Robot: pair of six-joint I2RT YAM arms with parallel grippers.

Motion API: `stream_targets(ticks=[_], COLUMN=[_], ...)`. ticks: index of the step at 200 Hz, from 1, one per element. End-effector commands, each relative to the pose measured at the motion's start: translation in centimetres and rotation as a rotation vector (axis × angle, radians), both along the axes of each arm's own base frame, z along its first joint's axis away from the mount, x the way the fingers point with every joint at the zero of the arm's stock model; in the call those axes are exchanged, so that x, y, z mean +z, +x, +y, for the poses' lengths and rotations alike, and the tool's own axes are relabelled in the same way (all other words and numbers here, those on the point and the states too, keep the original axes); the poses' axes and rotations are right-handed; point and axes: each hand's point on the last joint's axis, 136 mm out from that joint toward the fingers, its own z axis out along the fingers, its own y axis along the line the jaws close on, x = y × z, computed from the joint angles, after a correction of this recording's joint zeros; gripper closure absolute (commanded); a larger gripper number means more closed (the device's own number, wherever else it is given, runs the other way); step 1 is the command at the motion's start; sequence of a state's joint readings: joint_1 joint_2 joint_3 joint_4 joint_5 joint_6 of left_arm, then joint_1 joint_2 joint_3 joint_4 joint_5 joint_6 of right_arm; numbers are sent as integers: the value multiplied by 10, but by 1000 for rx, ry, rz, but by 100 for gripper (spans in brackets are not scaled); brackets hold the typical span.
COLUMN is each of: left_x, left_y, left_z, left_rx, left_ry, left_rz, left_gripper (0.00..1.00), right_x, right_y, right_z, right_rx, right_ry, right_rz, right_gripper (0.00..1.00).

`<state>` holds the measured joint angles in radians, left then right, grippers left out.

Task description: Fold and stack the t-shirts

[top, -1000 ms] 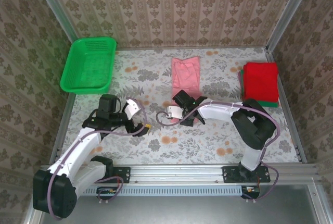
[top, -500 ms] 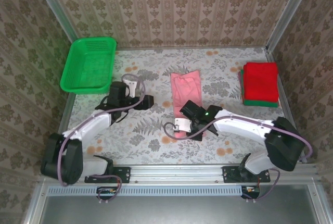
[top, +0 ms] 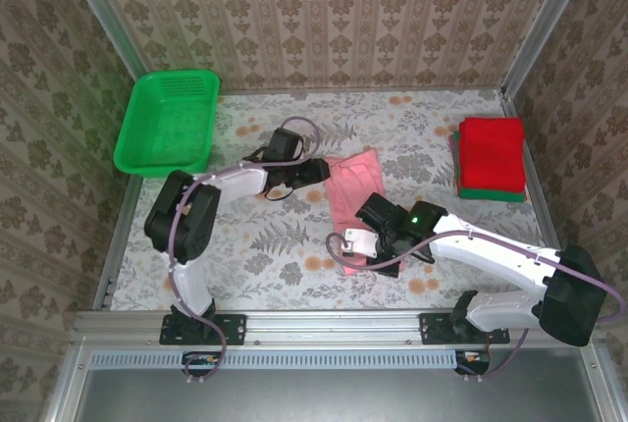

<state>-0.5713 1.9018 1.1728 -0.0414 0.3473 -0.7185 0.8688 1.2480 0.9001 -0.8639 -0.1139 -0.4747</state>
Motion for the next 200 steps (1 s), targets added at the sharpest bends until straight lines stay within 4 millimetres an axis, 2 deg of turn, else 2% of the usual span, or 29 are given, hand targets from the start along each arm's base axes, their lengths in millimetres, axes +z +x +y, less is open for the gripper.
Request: stream_targets(ticks=[1,28,66,91,109,154,200], left_x=[-21,-36,-48,-57,-61,-74,-92], left_y=[-9,-12,-10,-12,-14,-25,-30], left_z=[-4,-3,-11,-14,-14,-7,3], left_rx=[50,74,62,57,45,-5,10], left_ry=[8,38,32,27,27,54,41], left_rz=[162,213,241,267,275,311,379], left_gripper=[52,56,73,91,100,100,100], right_x=[4,4,7,12,18,33,35], right_y=[-8,-4,0,4,8,33,86], right_z=[-4,-4,-1,2,3,5,10], right_rx=[6,14,27,40,42,52,66], right_ry=[-12,-19,-14,-9,-5,12,-13], right_rz=[26,10,5,-3,-8,-27,-52], right_gripper=[100,100,100,100,100,100,100])
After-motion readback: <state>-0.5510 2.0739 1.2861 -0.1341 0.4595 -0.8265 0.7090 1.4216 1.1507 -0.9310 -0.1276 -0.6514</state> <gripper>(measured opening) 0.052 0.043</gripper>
